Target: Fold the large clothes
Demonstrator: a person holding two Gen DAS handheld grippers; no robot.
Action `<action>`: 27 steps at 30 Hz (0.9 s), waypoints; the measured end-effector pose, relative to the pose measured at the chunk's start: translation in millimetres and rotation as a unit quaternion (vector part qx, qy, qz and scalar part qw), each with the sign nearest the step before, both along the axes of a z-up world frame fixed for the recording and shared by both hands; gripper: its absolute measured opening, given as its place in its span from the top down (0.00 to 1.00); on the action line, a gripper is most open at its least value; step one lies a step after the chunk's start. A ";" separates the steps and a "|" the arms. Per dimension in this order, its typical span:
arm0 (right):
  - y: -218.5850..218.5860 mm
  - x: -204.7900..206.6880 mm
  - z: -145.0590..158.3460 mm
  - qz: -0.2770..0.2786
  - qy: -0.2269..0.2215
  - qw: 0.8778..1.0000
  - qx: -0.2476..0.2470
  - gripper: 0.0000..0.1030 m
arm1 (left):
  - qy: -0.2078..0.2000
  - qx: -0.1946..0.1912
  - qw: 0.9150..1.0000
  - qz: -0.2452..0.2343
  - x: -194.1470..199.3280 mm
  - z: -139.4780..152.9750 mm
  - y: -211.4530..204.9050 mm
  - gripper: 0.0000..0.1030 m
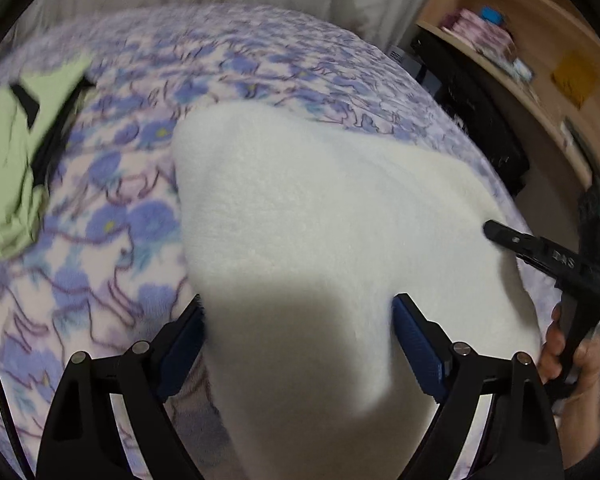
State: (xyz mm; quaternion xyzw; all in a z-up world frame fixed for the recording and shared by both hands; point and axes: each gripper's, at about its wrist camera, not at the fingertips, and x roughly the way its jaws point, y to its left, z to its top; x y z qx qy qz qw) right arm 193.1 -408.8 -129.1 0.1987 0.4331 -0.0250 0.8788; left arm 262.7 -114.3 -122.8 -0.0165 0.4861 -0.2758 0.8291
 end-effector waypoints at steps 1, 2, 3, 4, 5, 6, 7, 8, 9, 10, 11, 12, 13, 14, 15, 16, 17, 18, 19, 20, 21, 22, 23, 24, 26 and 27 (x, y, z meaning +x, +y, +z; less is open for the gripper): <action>-2.2 2.1 -9.5 0.001 0.011 1.000 0.001 0.82 | -0.009 0.010 1.000 -0.001 -2.4 -1.0 -2.8 0.14; -0.5 2.6 -13.7 0.007 0.013 1.000 -0.006 0.82 | -0.012 0.009 1.000 -0.002 -2.8 -2.0 -1.4 0.14; 0.9 1.7 -11.1 0.010 0.010 1.000 -0.009 0.81 | -0.011 0.005 1.000 -0.002 -3.2 -2.8 2.5 0.14; 1.1 0.8 -6.3 0.013 0.007 1.000 -0.005 0.81 | -0.008 -0.001 1.000 -0.002 -1.9 -3.5 6.0 0.14; 1.6 0.5 -3.1 0.016 0.007 1.000 -0.001 0.79 | -0.001 -0.009 1.000 -0.002 -0.7 -3.7 11.7 0.14; 2.2 0.8 0.4 0.017 0.010 1.000 0.004 0.75 | 0.005 -0.015 1.000 -0.001 0.2 -3.3 15.1 0.15; 3.3 0.9 2.9 0.015 0.014 1.000 0.004 0.75 | 0.010 -0.019 1.000 0.000 0.2 -1.8 18.7 0.15; 2.6 0.3 5.3 0.011 0.020 1.000 0.004 0.75 | 0.011 -0.021 1.000 0.001 0.4 -1.5 18.8 0.17; 2.7 -1.8 8.8 0.004 0.023 1.000 0.002 0.74 | 0.010 -0.020 1.000 0.003 -1.0 1.7 20.9 0.18; 3.6 -6.3 13.0 -0.003 0.021 1.000 -0.003 0.74 | 0.003 -0.016 1.000 0.007 -3.6 6.2 22.6 0.18; 6.0 -11.1 19.6 -0.010 0.014 1.000 -0.011 0.74 | -0.007 -0.012 1.000 0.011 -6.5 11.2 24.3 0.19; 11.3 -19.4 29.6 -0.010 -0.004 1.000 -0.021 0.74 | -0.022 -0.009 1.000 0.013 -11.7 19.0 26.1 0.19; 18.8 -26.0 36.2 -0.005 -0.016 0.999 -0.033 0.74 | -0.039 -0.005 0.999 0.015 -17.8 27.4 27.4 0.19; 29.2 -32.6 43.0 0.004 -0.027 0.999 -0.047 0.74 | -0.053 0.002 0.998 0.016 -23.3 34.8 26.8 0.19; 39.8 -38.5 47.9 0.017 -0.035 0.998 -0.058 0.74 | -0.067 0.011 0.998 0.014 -29.7 40.4 25.2 0.19; 48.0 -41.6 50.6 0.026 -0.038 0.997 -0.064 0.74 | -0.075 0.020 0.997 0.012 -34.5 44.3 23.5 0.19; 62.9 -48.5 53.1 0.043 -0.044 0.995 -0.072 0.74 | -0.081 0.028 0.996 0.008 -41.1 47.6 19.7 0.19; 75.6 -53.9 54.0 0.058 -0.048 0.994 -0.079 0.74 | -0.082 0.036 0.996 0.003 -48.2 49.3 14.8 0.19; 84.0 -57.0 53.8 0.069 -0.048 0.993 -0.084 0.74 | -0.082 0.038 0.996 0.000 -54.0 50.0 10.6 0.19; 99.3 -61.9 52.2 0.088 -0.047 0.991 -0.092 0.74 | -0.082 0.034 0.996 -0.004 -59.5 50.2 7.1 0.19; 110.5 -65.1 49.3 0.102 -0.046 0.989 -0.095 0.74 | -0.080 0.025 0.996 -0.012 -67.5 50.0 2.4 0.19; 117.8 -68.5 46.0 0.111 -0.044 0.988 -0.098 0.74 | -0.079 0.019 0.996 -0.021 -75.6 48.2 -3.1 0.19; 127.9 -70.8 39.1 0.124 -0.036 0.986 -0.107 0.74 | -0.080 0.021 0.996 -0.028 -81.6 45.6 -6.9 0.20; 134.0 -70.6 31.8 0.129 -0.024 0.984 -0.117 0.74 | -0.082 0.031 0.996 -0.034 -88.1 40.4 -13.4 0.21; 133.7 -70.2 15.4 0.120 0.008 0.983 -0.138 0.73 | -0.079 0.056 0.995 -0.030 -93.4 27.6 -19.0 0.28; 129.0 -71.7 7.6 0.116 0.021 0.984 -0.136 0.73 | -0.086 0.068 0.994 -0.026 -96.5 22.3 -19.3 0.28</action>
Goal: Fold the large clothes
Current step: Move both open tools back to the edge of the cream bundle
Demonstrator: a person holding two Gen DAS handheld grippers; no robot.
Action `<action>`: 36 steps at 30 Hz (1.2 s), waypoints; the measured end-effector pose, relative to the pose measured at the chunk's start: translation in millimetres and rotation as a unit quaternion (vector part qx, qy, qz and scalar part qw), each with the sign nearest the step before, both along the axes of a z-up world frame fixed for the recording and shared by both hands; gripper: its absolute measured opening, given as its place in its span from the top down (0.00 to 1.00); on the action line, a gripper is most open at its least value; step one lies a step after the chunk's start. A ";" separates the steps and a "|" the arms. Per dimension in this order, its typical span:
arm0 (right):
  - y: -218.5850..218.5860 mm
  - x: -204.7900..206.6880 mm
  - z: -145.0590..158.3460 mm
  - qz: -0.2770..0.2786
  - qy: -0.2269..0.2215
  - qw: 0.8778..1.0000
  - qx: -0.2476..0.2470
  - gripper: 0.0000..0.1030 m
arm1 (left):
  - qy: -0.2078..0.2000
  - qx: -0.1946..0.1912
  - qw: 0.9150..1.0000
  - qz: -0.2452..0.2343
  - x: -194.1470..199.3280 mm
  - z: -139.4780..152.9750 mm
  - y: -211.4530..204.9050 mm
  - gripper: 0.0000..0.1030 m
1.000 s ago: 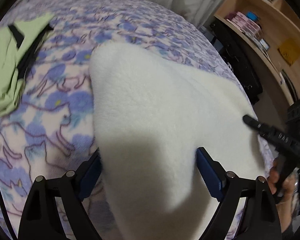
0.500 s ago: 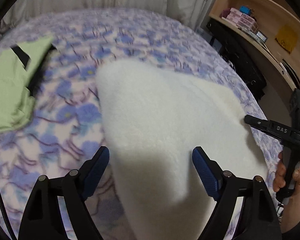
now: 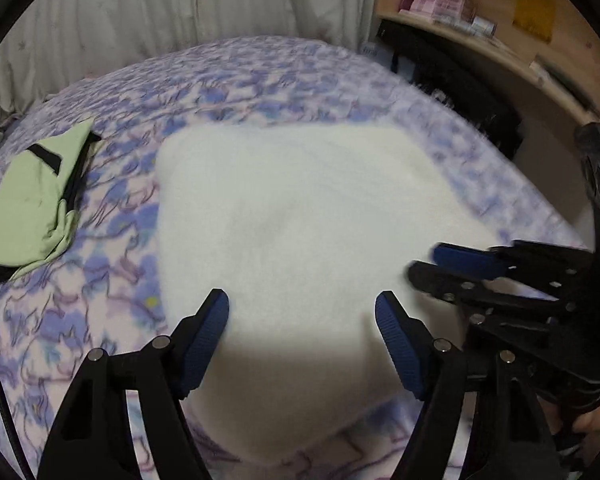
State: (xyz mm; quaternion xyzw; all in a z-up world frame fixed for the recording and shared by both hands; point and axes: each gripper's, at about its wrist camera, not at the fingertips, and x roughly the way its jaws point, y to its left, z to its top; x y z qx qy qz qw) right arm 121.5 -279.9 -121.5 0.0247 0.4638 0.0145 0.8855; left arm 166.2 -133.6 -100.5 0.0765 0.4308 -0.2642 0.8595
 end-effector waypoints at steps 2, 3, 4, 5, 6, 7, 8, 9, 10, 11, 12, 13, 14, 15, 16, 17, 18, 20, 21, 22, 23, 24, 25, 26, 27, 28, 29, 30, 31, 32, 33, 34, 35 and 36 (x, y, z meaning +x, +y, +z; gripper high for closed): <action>-12.3 -9.5 -2.2 -0.006 -0.004 1.000 0.017 0.73 | -0.017 0.019 1.000 0.002 -6.0 -5.0 0.8 0.28; -19.4 -13.7 -1.5 -0.015 -0.003 1.000 0.017 0.73 | -0.023 0.026 0.999 0.004 -8.1 -5.9 1.8 0.28; -24.1 -17.1 -0.5 -0.022 -0.004 1.000 0.016 0.73 | -0.026 0.032 0.999 0.006 -9.7 -6.7 3.7 0.28; -33.3 -22.6 1.1 -0.031 -0.006 0.999 0.020 0.73 | -0.025 0.035 0.999 0.011 -8.8 -6.6 5.5 0.28; -39.2 -25.9 0.9 -0.036 -0.005 0.999 0.027 0.74 | -0.024 0.035 0.999 0.017 -8.1 -6.3 7.7 0.28; -46.1 -30.4 0.5 -0.045 -0.003 0.998 0.035 0.74 | -0.020 0.034 0.999 0.026 -6.3 -5.9 11.5 0.27; -48.8 -33.5 0.5 -0.051 -0.001 0.998 0.036 0.74 | -0.014 0.033 0.999 0.038 -4.5 -5.8 15.1 0.27; -53.3 -38.6 0.9 -0.059 0.000 0.998 0.038 0.73 | -0.003 0.029 0.999 0.046 -2.1 -6.5 17.9 0.26; -54.8 -41.3 1.4 -0.061 0.000 0.997 0.042 0.73 | 0.015 0.017 0.998 0.053 1.4 -7.7 22.2 0.26; -56.3 -43.9 1.7 -0.062 0.000 0.997 0.046 0.73 | 0.027 0.006 0.998 0.060 4.0 -9.0 26.2 0.26; -56.5 -47.4 2.9 -0.065 0.000 0.997 0.048 0.73 | 0.035 -0.001 0.997 0.066 5.3 -9.5 29.1 0.26; -55.9 -48.7 3.9 -0.066 0.000 0.997 0.047 0.73 | 0.042 -0.006 0.997 0.071 5.9 -9.9 31.3 0.26; -55.1 -49.4 5.1 -0.066 -0.001 0.997 0.046 0.73 | 0.045 -0.008 0.996 0.072 5.7 -10.8 31.4 0.26; -53.4 -51.3 7.1 -0.067 -0.002 0.997 0.043 0.73 | 0.047 -0.007 0.996 0.076 5.0 -10.7 32.1 0.26; -54.1 -51.6 7.8 -0.067 -0.003 0.997 0.042 0.73 | 0.047 -0.008 0.996 0.079 3.7 -10.2 32.3 0.26; -53.2 -53.1 9.5 -0.069 -0.004 0.997 0.042 0.73 | 0.048 -0.009 0.996 0.079 2.8 -9.7 32.2 0.26; -53.3 -53.9 10.5 -0.070 -0.004 0.997 0.045 0.73 | 0.049 -0.010 0.996 0.080 1.0 -8.7 32.2 0.26; -54.3 -54.8 11.3 -0.073 -0.003 0.996 0.051 0.73 | 0.048 -0.011 0.995 0.083 -2.9 -5.5 31.9 0.26; -54.8 -56.2 11.4 -0.076 -0.002 0.996 0.056 0.72 | 0.048 -0.012 0.995 0.084 -4.8 -3.9 32.2 0.26; -55.5 -56.9 10.9 -0.078 0.000 0.995 0.061 0.72 | 0.047 -0.014 0.995 0.085 -6.8 -2.0 32.6 0.26; -56.3 -58.4 10.4 -0.081 0.003 0.994 0.067 0.72 | 0.047 -0.016 0.995 0.087 -8.5 -0.6 33.5 0.26; -56.5 -60.2 10.2 -0.083 0.003 0.994 0.072 0.72 | 0.048 -0.019 0.995 0.089 -10.8 1.2 34.7 0.26; -56.6 -61.1 10.4 -0.082 0.004 0.994 0.074 0.72 | 0.049 -0.023 0.994 0.091 -12.9 3.0 35.6 0.26; -56.2 -63.0 10.3 -0.082 0.005 0.994 0.075 0.72 | 0.050 -0.028 0.994 0.092 -15.7 4.8 37.3 0.26; -55.2 -65.1 10.2 -0.082 0.007 0.994 0.076 0.72 | 0.050 -0.033 0.994 0.093 -18.7 6.9 38.6 0.26; -54.8 -66.7 10.0 -0.081 0.008 0.994 0.078 0.71 | 0.049 -0.037 0.994 0.094 -21.7 9.4 39.6 0.26; -54.3 -68.3 9.8 -0.081 0.009 0.993 0.081 0.69 | 0.048 -0.040 0.994 0.094 -24.0 11.6 40.4 0.26; -53.8 -69.6 9.5 -0.080 0.011 0.993 0.084 0.66 | 0.046 -0.041 0.994 0.094 -26.3 13.7 41.0 0.26; -53.8 -70.6 9.2 -0.080 0.013 0.993 0.086 0.64 | 0.044 -0.042 0.994 0.095 -28.4 16.3 41.6 0.26; -54.0 -71.2 9.2 -0.081 0.015 0.993 0.087 0.60 | 0.042 -0.042 0.994 0.095 -29.6 18.5 42.6 0.26; -53.9 -72.1 9.5 -0.081 0.018 0.993 0.089 0.56 | 0.040 -0.041 0.994 0.094 -31.2 20.4 42.7 0.26; -54.3 -72.6 10.2 -0.081 0.018 0.992 0.090 0.54 | 0.037 -0.039 0.994 0.093 -32.4 22.1 42.6 0.25; -54.4 -72.9 11.2 -0.081 0.018 0.992 0.090 0.51 | 0.036 -0.036 0.994 0.093 -33.2 23.4 42.1 0.23; -54.8 -72.6 12.6 -0.080 0.018 0.993 0.090 0.49 | 0.034 -0.033 0.995 0.092 -33.9 24.8 42.0 0.20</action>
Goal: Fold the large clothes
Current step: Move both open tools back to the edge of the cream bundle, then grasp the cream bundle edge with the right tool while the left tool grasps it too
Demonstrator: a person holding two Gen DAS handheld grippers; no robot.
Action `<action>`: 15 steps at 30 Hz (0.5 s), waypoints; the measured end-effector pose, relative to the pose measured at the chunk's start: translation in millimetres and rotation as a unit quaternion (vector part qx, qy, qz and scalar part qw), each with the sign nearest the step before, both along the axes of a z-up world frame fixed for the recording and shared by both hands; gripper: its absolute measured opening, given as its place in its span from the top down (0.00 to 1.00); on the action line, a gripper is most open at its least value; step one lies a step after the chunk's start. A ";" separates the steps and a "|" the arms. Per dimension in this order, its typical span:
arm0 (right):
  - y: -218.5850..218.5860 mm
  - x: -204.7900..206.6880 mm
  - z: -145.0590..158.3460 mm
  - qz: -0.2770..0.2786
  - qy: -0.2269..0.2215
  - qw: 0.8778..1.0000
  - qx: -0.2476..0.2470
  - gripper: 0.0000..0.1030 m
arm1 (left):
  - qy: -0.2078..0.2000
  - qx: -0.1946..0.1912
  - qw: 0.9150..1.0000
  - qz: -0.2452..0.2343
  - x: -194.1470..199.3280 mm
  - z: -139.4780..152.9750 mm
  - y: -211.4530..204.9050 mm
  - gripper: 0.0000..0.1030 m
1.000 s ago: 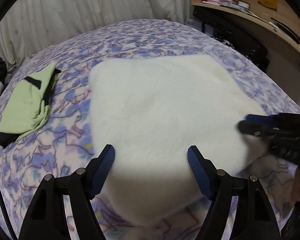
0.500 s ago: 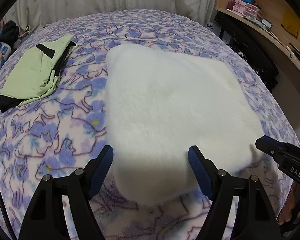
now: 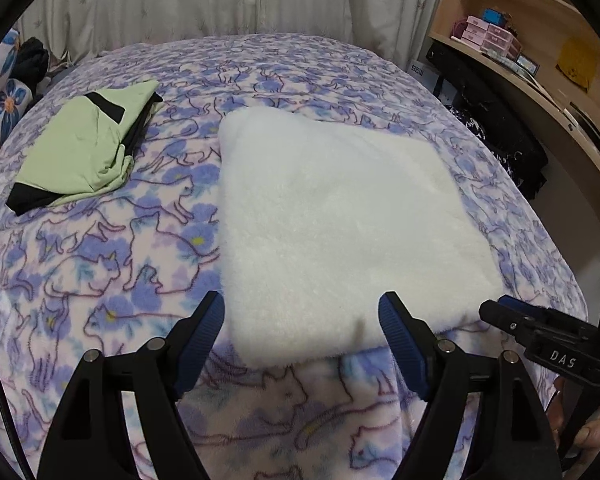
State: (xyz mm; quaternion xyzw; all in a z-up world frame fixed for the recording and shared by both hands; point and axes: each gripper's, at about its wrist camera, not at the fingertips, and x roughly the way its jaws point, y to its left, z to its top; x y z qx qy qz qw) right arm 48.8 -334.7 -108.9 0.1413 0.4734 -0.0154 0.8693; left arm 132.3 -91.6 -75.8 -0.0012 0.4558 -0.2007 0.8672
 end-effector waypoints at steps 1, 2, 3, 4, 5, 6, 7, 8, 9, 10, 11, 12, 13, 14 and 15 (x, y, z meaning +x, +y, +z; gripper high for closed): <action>0.3 0.1 -0.7 -0.001 0.000 1.000 -0.002 0.48 | -0.001 0.001 1.000 -0.001 -0.3 0.7 0.1 0.19; -0.2 0.9 0.6 -0.001 0.002 1.000 -0.004 0.44 | -0.002 0.003 1.000 -0.002 -0.4 1.3 0.1 0.16; -1.0 1.8 1.9 -0.001 0.004 1.000 -0.005 0.38 | 0.000 0.004 1.000 -0.004 0.0 1.6 0.5 0.13; -1.9 2.7 3.4 0.000 0.005 1.000 -0.005 0.35 | 0.003 0.003 1.000 -0.006 0.6 1.4 1.2 0.12; -2.9 3.7 5.2 0.001 0.006 1.000 -0.006 0.33 | 0.008 0.000 1.000 -0.009 1.3 0.7 2.6 0.07; -4.8 4.7 6.6 0.002 0.007 1.000 -0.005 0.31 | 0.013 0.001 1.000 -0.010 3.0 -0.2 3.2 0.03; -7.0 5.7 7.2 0.003 0.009 1.000 -0.002 0.30 | 0.018 0.004 1.000 -0.009 5.5 -1.6 3.9 0.03; -10.0 7.4 7.7 0.004 0.010 1.000 0.006 0.29 | 0.022 0.006 1.000 -0.007 8.9 -3.5 4.9 0.03; -14.9 8.7 7.5 0.003 0.009 1.000 0.022 0.29 | 0.027 0.005 1.000 -0.007 12.4 -5.7 5.7 0.03; -19.2 10.1 7.1 -0.001 0.010 0.999 0.033 0.29 | 0.035 0.006 0.999 -0.007 16.8 -8.6 6.5 0.03; -25.8 12.5 5.1 -0.007 0.014 0.999 0.051 0.29 | 0.042 0.007 0.999 -0.006 20.7 -11.5 7.1 0.03; -31.8 15.1 2.4 -0.012 0.020 0.998 0.066 0.29 | 0.052 0.004 0.999 -0.003 25.9 -14.7 8.8 0.03; -37.1 17.7 -0.3 -0.020 0.026 0.996 0.077 0.29 | 0.063 -0.003 0.998 0.000 31.2 -17.9 11.4 0.03; -42.3 21.2 -3.7 -0.027 0.034 0.995 0.085 0.29 | 0.070 -0.010 0.997 0.004 35.1 -20.2 13.4 0.03; -46.6 24.7 -6.8 -0.033 0.040 0.995 0.090 0.29 | 0.085 -0.025 0.996 0.011 42.4 -24.5 17.6 0.03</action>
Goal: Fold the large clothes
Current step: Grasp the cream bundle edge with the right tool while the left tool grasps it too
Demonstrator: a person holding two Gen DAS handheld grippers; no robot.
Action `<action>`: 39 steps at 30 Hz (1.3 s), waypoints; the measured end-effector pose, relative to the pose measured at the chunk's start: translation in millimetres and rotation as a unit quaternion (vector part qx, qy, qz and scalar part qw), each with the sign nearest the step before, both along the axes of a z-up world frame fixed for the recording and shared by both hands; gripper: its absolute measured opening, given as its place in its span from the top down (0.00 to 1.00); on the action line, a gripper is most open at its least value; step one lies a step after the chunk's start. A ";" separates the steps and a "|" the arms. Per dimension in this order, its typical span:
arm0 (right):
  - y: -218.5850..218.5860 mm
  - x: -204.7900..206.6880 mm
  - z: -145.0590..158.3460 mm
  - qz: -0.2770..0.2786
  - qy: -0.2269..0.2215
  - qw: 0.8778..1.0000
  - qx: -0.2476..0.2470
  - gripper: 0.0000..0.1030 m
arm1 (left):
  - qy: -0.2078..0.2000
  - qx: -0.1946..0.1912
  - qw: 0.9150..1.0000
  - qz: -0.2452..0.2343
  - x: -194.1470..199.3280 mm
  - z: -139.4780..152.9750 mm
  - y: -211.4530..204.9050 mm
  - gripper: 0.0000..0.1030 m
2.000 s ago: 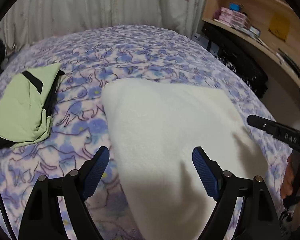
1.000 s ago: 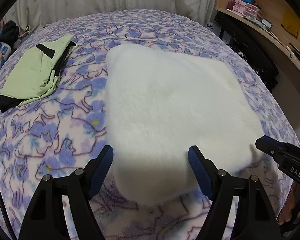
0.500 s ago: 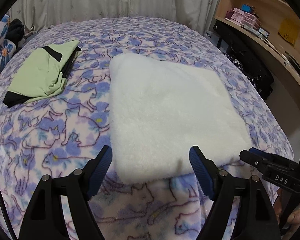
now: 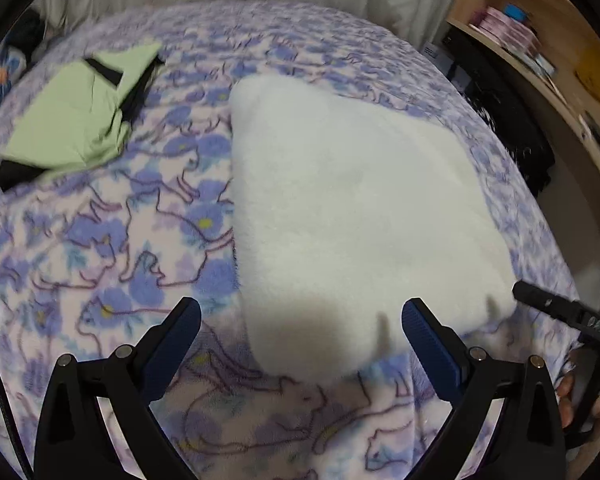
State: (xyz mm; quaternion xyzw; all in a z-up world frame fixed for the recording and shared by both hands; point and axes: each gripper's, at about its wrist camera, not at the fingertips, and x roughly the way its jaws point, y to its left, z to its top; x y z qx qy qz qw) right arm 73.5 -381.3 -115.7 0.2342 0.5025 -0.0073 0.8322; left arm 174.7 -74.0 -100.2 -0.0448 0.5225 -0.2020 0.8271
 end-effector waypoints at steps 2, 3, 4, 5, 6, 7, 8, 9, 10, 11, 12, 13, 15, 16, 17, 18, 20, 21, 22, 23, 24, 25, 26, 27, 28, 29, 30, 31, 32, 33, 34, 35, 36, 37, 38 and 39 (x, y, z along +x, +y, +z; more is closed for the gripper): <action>-8.1 6.1 -6.2 -0.006 0.003 1.000 0.021 0.29 | 0.030 -0.025 0.999 0.012 14.8 -10.2 6.9 0.03; -12.4 9.8 -10.2 -0.008 0.005 0.999 0.035 0.29 | 0.042 -0.038 0.998 0.012 21.5 -15.0 9.0 0.03; -15.6 13.7 -14.1 -0.008 0.006 0.999 0.048 0.29 | 0.057 -0.055 0.997 0.008 29.1 -20.8 10.3 0.03; -18.1 17.8 -17.8 -0.007 0.006 0.998 0.062 0.29 | 0.068 -0.068 0.995 0.006 35.1 -25.9 10.0 0.03; -21.5 24.3 -23.6 -0.006 0.006 0.997 0.081 0.29 | 0.080 -0.081 0.993 0.003 40.8 -30.9 10.1 0.03; -24.6 28.5 -27.0 -0.006 0.007 0.996 0.090 0.29 | 0.088 -0.091 0.992 0.001 46.2 -35.7 9.5 0.03; -27.5 34.3 -32.3 -0.008 0.007 0.995 0.103 0.29 | 0.096 -0.097 0.991 0.000 51.4 -39.9 8.5 0.03; -31.1 42.8 -39.5 -0.008 0.005 0.993 0.119 0.29 | 0.100 -0.101 0.990 0.000 56.9 -44.4 6.6 0.03; -32.7 47.2 -43.7 -0.009 0.006 0.992 0.127 0.29 | 0.100 -0.101 0.990 0.000 60.3 -47.5 4.8 0.03; -35.0 53.3 -49.1 -0.011 0.009 0.991 0.135 0.29 | 0.102 -0.098 0.990 0.001 65.3 -52.6 1.7 0.03; -36.2 60.4 -55.2 -0.007 0.011 0.988 0.151 0.29 | 0.103 -0.096 0.990 0.001 68.9 -56.3 -0.3 0.03; -36.1 66.4 -59.8 0.001 0.011 0.986 0.165 0.29 | 0.105 -0.102 0.989 -0.003 72.3 -60.0 -2.3 0.03; -33.4 81.7 -70.4 0.020 0.011 0.982 0.187 0.29 | 0.109 -0.115 0.987 -0.016 78.5 -65.3 -8.0 0.03; -31.7 85.8 -73.5 0.028 0.010 0.980 0.196 0.29 | 0.112 -0.121 0.986 -0.024 82.0 -68.2 -11.6 0.03; -29.0 94.9 -79.9 0.040 0.014 0.977 0.207 0.24 | 0.114 -0.123 0.985 -0.029 86.2 -71.0 -15.1 0.03; -28.2 100.8 -84.3 0.044 0.016 0.975 0.218 0.20 | 0.114 -0.125 0.985 -0.036 88.9 -73.1 -18.3 0.02; -27.0 112.1 -91.3 0.052 0.023 0.970 0.236 0.15 | 0.119 -0.127 0.983 -0.051 96.9 -78.2 -25.6 0.00; -26.2 116.4 -92.2 0.054 0.025 0.969 0.241 0.13 | 0.126 -0.131 0.982 -0.060 102.0 -81.8 -28.9 0.00; -25.4 118.5 -92.2 0.056 0.026 0.968 0.244 0.13 | 0.132 -0.136 0.980 -0.066 106.9 -84.8 -30.9 0.00; -23.7 122.9 -92.4 0.063 0.028 0.967 0.247 0.12 | 0.141 -0.145 0.977 -0.071 112.3 -88.4 -32.7 0.00; -22.3 124.8 -92.2 0.068 0.027 0.966 0.249 0.12 | 0.148 -0.151 0.974 -0.074 115.7 -91.6 -33.9 0.00; -21.4 127.1 -92.1 0.072 0.026 0.965 0.252 0.13 | 0.154 -0.156 0.972 -0.077 118.5 -94.7 -35.8 0.00; -20.8 127.8 -91.5 0.073 0.024 0.964 0.255 0.13 | 0.157 -0.159 0.971 -0.080 121.5 -95.6 -37.4 0.00; -19.6 128.7 -90.8 0.073 0.021 0.964 0.256 0.17 | 0.157 -0.160 0.971 -0.082 123.4 -96.1 -39.1 0.00; -17.2 130.4 -89.5 0.073 0.018 0.965 0.253 0.21 | 0.155 -0.159 0.971 -0.082 124.5 -95.6 -42.7 0.01; -13.2 130.1 -87.6 0.074 0.013 0.966 0.249 0.26 | 0.147 -0.155 0.973 -0.082 124.1 -93.7 -46.4 0.02; -10.6 129.4 -86.7 0.074 0.008 0.965 0.250 0.30 | 0.137 -0.150 0.976 -0.082 122.0 -91.2 -48.4 0.04; -9.3 129.1 -84.8 0.071 0.005 0.966 0.250 0.32 | 0.125 -0.145 0.978 -0.082 118.9 -88.1 -50.1 0.05; -7.1 126.3 -82.1 0.068 -0.001 0.966 0.250 0.36 | 0.118 -0.142 0.979 -0.081 116.5 -85.4 -50.9 0.08; -4.8 124.7 -79.0 0.064 -0.008 0.966 0.250 0.40 | 0.105 -0.138 0.982 -0.080 113.0 -81.5 -51.8 0.12; -5.8 123.7 -76.4 0.062 -0.012 0.967 0.248 0.41 | 0.088 -0.130 0.984 -0.080 108.3 -76.7 -53.5 0.14; -1.8 119.9 -69.9 0.062 -0.020 0.968 0.242 0.45 | 0.074 -0.122 0.986 -0.081 107.3 -74.4 -55.2 0.18; 0.1 117.4 -64.3 0.062 -0.027 0.969 0.238 0.49 | 0.061 -0.115 0.988 -0.082 104.2 -70.1 -56.8 0.23; 4.8 113.8 -55.6 0.064 -0.036 0.970 0.231 0.51 | 0.048 -0.108 0.990 -0.083 102.6 -66.1 -56.7 0.25; 6.8 111.3 -50.2 0.066 -0.041 0.971 0.227 0.53 | 0.033 -0.100 0.991 -0.085 98.7 -59.7 -56.7 0.28; 16.7 106.1 -39.3 0.071 -0.048 0.973 0.215 0.53 | 0.023 -0.093 0.992 -0.087 94.6 -53.7 -56.5 0.30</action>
